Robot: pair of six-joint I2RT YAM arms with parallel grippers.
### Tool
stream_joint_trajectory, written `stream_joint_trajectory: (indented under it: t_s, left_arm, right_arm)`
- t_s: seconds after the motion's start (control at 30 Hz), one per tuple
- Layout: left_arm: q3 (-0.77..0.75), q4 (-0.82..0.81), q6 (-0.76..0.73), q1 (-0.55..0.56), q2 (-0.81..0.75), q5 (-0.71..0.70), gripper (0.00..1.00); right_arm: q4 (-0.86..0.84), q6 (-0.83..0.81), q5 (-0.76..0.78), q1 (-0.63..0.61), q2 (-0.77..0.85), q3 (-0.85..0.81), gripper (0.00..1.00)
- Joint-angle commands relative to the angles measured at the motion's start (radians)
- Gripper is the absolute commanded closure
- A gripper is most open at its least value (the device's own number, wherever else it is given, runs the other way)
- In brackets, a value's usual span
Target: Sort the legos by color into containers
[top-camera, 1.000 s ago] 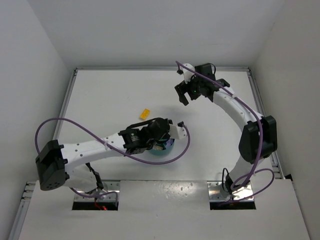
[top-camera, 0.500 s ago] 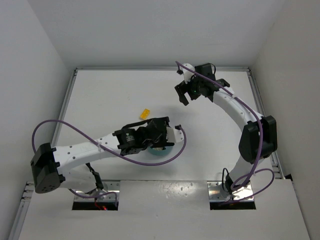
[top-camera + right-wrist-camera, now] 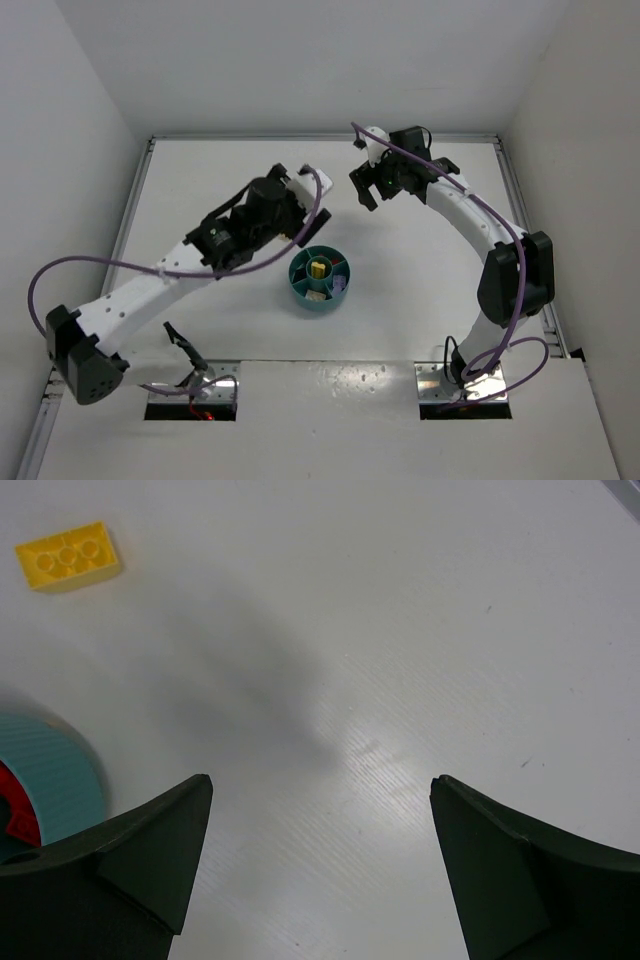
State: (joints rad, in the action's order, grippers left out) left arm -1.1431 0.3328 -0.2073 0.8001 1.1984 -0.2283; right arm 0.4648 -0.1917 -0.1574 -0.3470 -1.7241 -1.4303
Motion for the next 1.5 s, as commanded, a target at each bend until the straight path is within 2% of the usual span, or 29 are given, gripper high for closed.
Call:
stream_joint_trajectory:
  t_s: [0.0,0.03,0.1,0.13,0.17,0.33,0.5,1.03,1.47]
  left_arm:
    - [-0.129,0.084,0.158,-0.149,0.125,0.08,0.02]
    - [-0.154,0.112,0.172,-0.194,0.163,0.124,0.08]
    - [-0.213,0.17,0.183,-0.315,0.265,0.222,0.13]
    - [-0.228,0.187,0.183,-0.346,0.297,0.319,0.21]
    - [-0.242,0.215,0.172,-0.39,0.361,0.354,0.25]
    - [-0.313,0.291,0.16,-0.472,0.547,0.496,0.32]
    - [-0.322,0.291,0.138,-0.493,0.619,0.59,0.32]
    - [-0.227,0.16,0.148,-0.475,0.739,0.488,0.33]
    - [-0.236,0.075,0.166,-0.475,0.806,0.477,0.33]
  right_arm:
    - [-0.026,-0.011,0.001,0.005,0.021,-0.018,0.1]
    - [-0.026,-0.011,0.001,0.005,0.021,-0.018,0.1]
    - [-0.026,-0.011,0.001,0.005,0.021,-0.018,0.1]
    - [-0.026,-0.011,0.01,0.005,0.021,-0.018,0.1]
    - [-0.026,-0.011,0.01,0.005,0.021,-0.018,0.1]
    - [-0.026,-0.02,0.021,0.005,0.031,0.004,0.1]
    - [-0.026,-0.029,0.041,0.005,0.041,0.014,0.1]
    - [-0.026,-0.029,0.041,0.005,0.014,0.005,0.1]
    - [-0.035,0.133,-0.016,0.005,-0.037,-0.038,0.1]
